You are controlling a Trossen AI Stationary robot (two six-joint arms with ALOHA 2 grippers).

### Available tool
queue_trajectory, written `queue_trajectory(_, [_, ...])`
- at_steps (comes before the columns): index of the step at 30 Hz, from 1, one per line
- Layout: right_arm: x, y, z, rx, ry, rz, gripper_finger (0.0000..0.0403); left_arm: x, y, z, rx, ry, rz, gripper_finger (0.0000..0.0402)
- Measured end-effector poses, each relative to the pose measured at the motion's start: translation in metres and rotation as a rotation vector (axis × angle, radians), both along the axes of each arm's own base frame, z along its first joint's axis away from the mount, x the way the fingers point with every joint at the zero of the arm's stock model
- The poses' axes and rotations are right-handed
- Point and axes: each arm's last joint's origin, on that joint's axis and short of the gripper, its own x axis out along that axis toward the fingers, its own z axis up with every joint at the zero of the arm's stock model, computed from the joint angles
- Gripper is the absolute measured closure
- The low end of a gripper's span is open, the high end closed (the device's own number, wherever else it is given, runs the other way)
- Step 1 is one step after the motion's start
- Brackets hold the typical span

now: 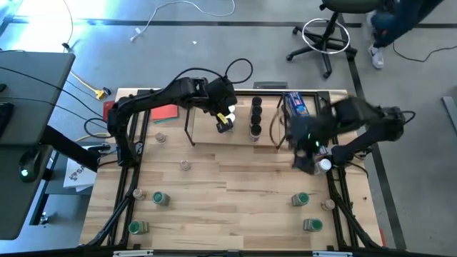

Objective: Shelf spices
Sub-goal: Put the white seasoning bottle on the shelf aligned with the other white seasoning bottles

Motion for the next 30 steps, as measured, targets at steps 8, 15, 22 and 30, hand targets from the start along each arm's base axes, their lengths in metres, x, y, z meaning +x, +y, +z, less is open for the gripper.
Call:
queue_trajectory(8, [-0.035, 0.001, -0.092, -0.043, 0.33, 0.05, 0.0121, 0.002, -0.006, 0.001, 0.012, -0.004, -0.029, 0.0401])
queue_trajectory(15, [-0.054, -0.005, -0.144, -0.137, 0.502, 0.089, 0.0121, 0.002, -0.006, 0.001, 0.013, -0.005, -0.03, 0.0401])
queue_trajectory(22, [-0.065, -0.008, -0.186, -0.174, 0.688, 0.117, 0.0121, 0.001, -0.006, 0.001, 0.013, -0.004, -0.032, 0.0401])
queue_trajectory(30, [-0.072, -0.01, -0.201, -0.209, 0.737, 0.107, 0.0123, 0.001, -0.005, 0.001, 0.021, -0.001, -0.044, 0.0401])
